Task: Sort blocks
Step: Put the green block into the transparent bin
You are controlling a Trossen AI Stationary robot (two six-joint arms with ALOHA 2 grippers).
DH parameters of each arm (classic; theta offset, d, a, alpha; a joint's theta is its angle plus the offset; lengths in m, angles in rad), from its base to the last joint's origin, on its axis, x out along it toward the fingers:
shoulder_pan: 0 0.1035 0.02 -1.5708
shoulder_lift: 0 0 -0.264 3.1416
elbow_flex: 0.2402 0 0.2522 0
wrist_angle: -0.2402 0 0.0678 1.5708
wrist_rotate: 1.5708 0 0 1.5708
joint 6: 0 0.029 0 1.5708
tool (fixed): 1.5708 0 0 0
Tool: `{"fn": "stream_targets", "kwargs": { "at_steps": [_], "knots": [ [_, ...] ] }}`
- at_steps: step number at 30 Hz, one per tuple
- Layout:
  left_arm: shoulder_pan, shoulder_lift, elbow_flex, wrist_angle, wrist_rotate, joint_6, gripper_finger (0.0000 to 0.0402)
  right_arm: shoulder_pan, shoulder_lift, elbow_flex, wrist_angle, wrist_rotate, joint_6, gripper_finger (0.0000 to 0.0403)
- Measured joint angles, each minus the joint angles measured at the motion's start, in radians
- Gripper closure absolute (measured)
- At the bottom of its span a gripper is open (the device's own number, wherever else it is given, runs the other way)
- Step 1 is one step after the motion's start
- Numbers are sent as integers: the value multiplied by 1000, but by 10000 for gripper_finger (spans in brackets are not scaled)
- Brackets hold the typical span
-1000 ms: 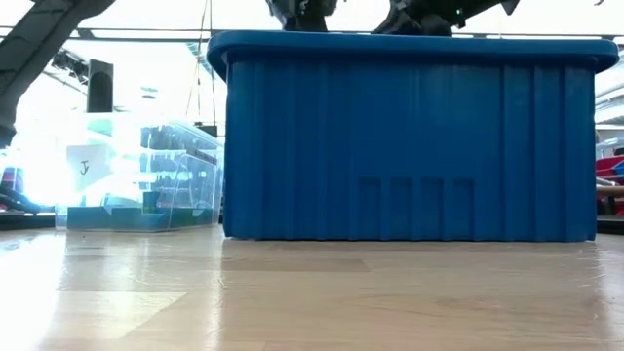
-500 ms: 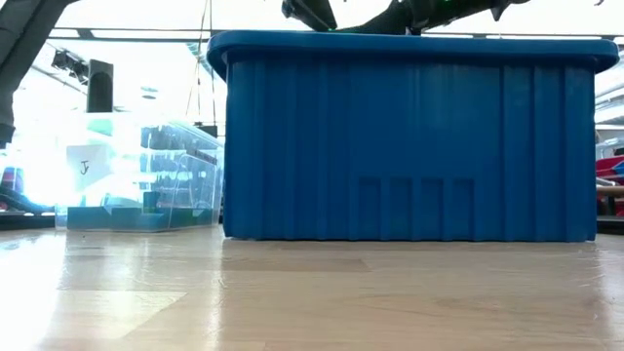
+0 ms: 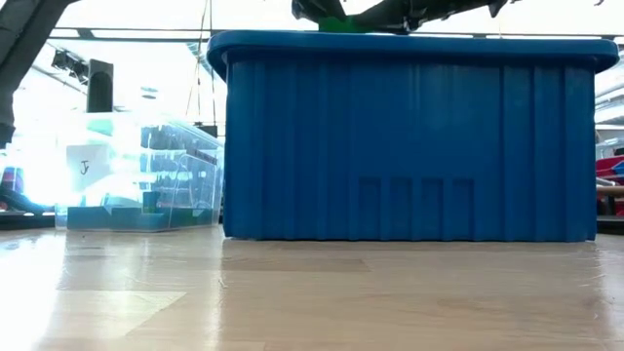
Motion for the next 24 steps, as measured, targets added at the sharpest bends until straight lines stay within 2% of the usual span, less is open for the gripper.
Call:
{"fn": "stream_targets", "kwargs": {
  "at_steps": [3,6,15,24],
  "knots": [
    [4,-2,-25,5,-17,-1,144,-1,-2,2,14,-43,0,351],
    [8,0,-40,7,-16,0,166,-1,-3,3,17,-53,0,351],
    [7,-3,-48,37,-3,24,336,-1,-3,3,-1,-73,-2,337],
    [7,-11,-43,-6,-38,-19,338,-2,-14,2,-16,-23,4,274]
  ]
}}
